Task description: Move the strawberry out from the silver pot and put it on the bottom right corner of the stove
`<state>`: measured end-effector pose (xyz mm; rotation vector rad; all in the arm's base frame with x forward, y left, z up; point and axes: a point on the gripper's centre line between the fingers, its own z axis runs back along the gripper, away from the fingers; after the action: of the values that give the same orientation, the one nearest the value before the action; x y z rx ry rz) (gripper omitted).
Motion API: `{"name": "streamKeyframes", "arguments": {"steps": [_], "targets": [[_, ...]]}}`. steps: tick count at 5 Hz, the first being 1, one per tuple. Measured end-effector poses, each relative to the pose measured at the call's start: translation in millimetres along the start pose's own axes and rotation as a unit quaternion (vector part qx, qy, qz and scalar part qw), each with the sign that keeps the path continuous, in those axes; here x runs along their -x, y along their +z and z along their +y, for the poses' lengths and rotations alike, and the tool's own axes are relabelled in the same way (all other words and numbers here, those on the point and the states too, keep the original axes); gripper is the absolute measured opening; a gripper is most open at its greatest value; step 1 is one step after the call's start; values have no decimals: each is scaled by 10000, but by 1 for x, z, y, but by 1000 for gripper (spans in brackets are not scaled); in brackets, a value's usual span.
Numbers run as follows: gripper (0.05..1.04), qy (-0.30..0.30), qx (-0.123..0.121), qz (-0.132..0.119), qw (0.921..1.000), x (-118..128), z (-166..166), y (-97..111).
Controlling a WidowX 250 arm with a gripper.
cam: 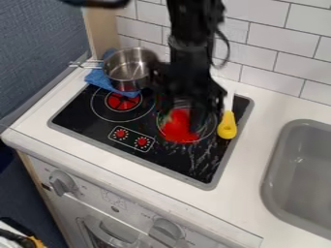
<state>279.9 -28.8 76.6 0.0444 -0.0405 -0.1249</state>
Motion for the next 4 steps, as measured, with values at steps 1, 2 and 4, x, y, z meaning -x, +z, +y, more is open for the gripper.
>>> {"name": "streamKeyframes", "arguments": {"steps": [1, 2, 4], "targets": [[707, -172, 73, -59, 9998, -2, -12, -13], [707, -450, 137, 102, 9988, -3, -32, -36], [771, -726, 184, 143, 9971, -8, -48, -50]]}}
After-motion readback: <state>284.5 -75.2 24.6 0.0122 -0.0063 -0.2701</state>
